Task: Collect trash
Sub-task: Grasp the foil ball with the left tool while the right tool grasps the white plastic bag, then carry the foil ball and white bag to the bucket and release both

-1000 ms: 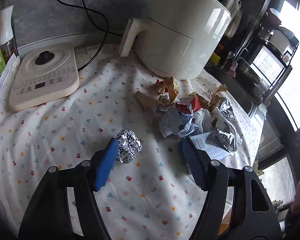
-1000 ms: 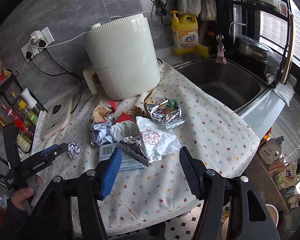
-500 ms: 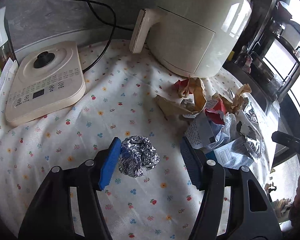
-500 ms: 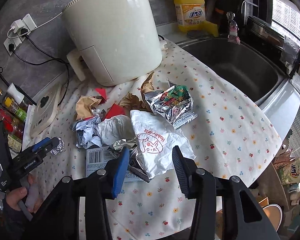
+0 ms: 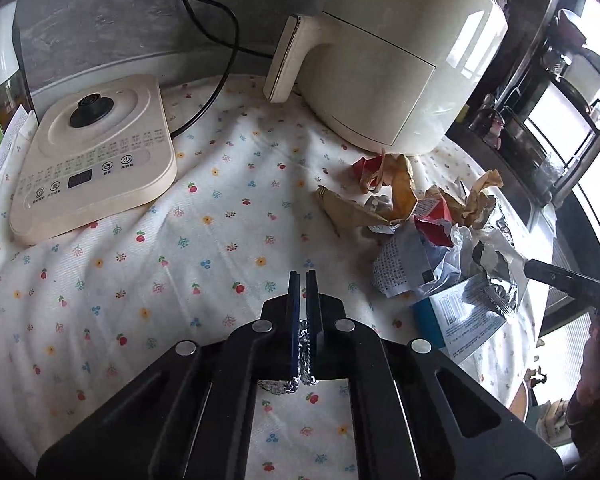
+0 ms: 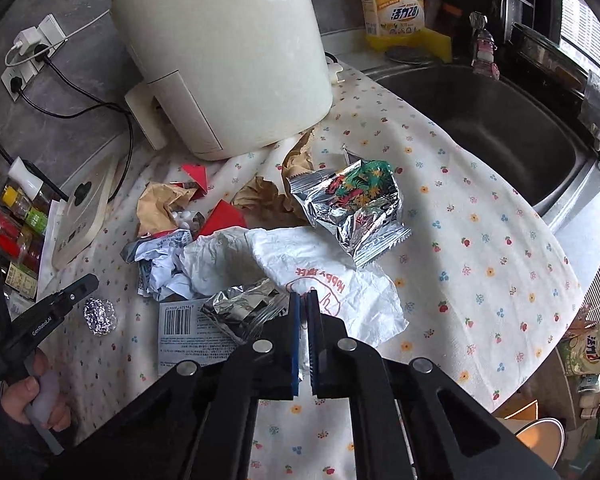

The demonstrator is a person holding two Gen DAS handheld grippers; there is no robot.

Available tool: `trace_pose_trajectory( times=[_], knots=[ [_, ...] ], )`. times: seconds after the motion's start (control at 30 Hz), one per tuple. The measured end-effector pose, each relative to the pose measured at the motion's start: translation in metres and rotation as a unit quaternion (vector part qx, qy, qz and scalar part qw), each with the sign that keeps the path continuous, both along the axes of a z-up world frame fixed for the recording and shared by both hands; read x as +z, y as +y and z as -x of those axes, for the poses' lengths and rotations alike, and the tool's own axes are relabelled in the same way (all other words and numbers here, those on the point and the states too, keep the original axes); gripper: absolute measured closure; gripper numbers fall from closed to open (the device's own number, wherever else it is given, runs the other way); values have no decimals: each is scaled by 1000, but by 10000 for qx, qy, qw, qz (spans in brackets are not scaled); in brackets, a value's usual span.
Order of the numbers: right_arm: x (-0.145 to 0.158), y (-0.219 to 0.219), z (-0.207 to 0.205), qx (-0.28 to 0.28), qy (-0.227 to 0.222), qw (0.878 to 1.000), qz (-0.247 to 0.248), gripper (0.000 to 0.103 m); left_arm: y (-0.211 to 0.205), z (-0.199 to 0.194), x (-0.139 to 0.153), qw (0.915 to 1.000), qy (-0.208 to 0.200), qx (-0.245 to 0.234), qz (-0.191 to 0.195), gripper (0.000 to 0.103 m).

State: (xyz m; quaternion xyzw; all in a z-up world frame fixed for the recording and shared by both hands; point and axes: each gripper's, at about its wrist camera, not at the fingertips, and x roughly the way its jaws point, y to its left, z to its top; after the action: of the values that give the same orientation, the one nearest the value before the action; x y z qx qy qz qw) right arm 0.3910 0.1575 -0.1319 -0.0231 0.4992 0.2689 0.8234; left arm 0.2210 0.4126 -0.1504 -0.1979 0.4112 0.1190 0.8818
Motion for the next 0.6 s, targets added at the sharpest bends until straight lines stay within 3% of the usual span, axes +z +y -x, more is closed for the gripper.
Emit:
trace_pose_trajectory(
  times=[0.1,0.17,0.2,0.23,0.4,0.47,0.5,0.6],
  knots=[
    [11,-8,8,5,-70,9998,-164,99,2,5,1,9999,-37,88,91,99],
    [19,-12,14,16,-118,9996,-247,99,3,10,2,9998,-26,163,150,83],
    [22,-14,17,24,-135,9995,-280,99,4,14,2,9997,-17,219,128,45],
    [25,-16,20,32,-149,9994,-304,99,3,19,3,9995,-105,309,18,26],
    [38,-31,35,35,-254,9989,-384,99,0,22,-11,9996,-14,269,22,27],
    [42,-40,39,20,-267,9988,-400,99,-1,20,-20,9994,113,323,35,38],
    [44,-45,42,12,-279,9988,-405,99,-1,19,-25,9991,198,331,152,60],
    [50,-63,50,-18,-325,9984,-460,99,-10,21,-18,9991,117,406,61,60]
  ],
)
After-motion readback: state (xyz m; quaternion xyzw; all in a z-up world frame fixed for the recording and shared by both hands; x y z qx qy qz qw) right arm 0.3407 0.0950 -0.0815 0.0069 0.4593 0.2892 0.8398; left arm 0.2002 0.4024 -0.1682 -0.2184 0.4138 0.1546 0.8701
